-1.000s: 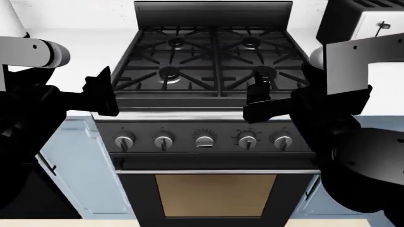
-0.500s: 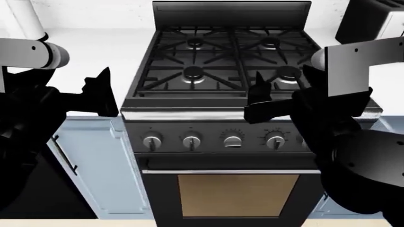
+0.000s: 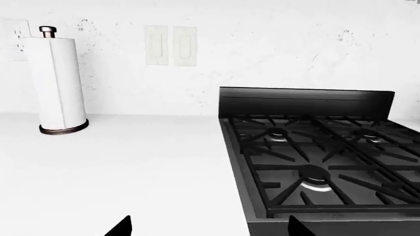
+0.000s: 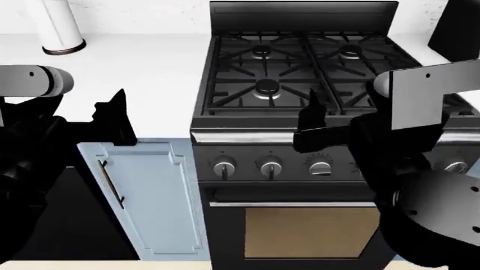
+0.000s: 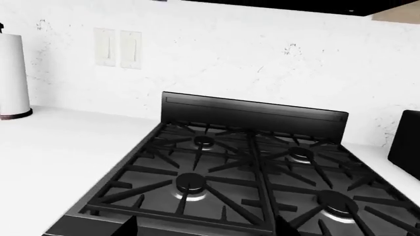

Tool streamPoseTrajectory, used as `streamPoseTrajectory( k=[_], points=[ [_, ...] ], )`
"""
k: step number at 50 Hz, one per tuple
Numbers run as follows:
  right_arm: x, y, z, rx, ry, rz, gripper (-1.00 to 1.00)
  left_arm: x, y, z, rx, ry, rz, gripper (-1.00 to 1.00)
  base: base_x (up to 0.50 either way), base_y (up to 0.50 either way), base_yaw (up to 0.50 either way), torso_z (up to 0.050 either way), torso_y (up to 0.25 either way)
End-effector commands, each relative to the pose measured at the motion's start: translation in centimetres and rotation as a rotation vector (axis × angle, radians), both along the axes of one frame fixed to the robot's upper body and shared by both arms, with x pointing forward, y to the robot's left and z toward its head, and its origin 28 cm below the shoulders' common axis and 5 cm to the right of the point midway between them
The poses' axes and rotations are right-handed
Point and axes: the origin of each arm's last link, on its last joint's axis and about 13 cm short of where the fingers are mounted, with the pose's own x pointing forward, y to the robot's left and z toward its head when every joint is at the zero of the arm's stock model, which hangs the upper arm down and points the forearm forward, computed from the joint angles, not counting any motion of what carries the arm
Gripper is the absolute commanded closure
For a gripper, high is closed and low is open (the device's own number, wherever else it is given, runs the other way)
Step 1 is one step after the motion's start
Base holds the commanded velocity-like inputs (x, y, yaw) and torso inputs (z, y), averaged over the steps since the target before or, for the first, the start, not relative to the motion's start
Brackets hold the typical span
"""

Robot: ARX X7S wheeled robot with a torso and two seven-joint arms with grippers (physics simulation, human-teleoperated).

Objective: Pick and place the shaker into the drawer. Then close the cabinet.

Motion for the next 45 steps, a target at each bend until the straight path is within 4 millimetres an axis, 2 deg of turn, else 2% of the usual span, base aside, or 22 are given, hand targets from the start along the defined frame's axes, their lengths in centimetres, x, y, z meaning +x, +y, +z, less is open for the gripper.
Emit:
streamPoseTrajectory(
  k=[1, 12, 17, 25, 45],
  points=[
    [-0.6, -0.4, -1.7, 0.016, -0.023, -0.032, -1.0, -0.2, 0.2, -1.7, -0.03, -0.015, 0.031, -1.0, 0.0, 0.27, 0.0, 0.0, 0.0],
    [-2.0, -0.7, -4.5, -0.016, -0.048, -0.066, -1.0, -1.5, 0.8, -3.6, -0.053, -0.065, 0.13, -1.0, 0.0, 0.26, 0.0, 0.0, 0.0],
    [-2.8, -0.7, -5.2, 0.004, -0.067, -0.071, -1.0, -2.2, 0.9, -4.8, -0.059, -0.06, 0.149, -1.0, 0.0, 0.24, 0.0, 0.0, 0.0],
    [-2.9, -1.0, -7.1, 0.012, -0.064, -0.074, -1.0, -2.3, 1.1, -6.8, -0.088, -0.033, 0.172, -1.0, 0.0, 0.22, 0.0, 0.0, 0.0],
    [-2.9, -1.4, -9.5, 0.027, -0.039, -0.116, -1.0, -2.5, 1.3, -9.2, -0.111, -0.005, 0.208, -1.0, 0.0, 0.16, 0.0, 0.0, 0.0]
  ],
)
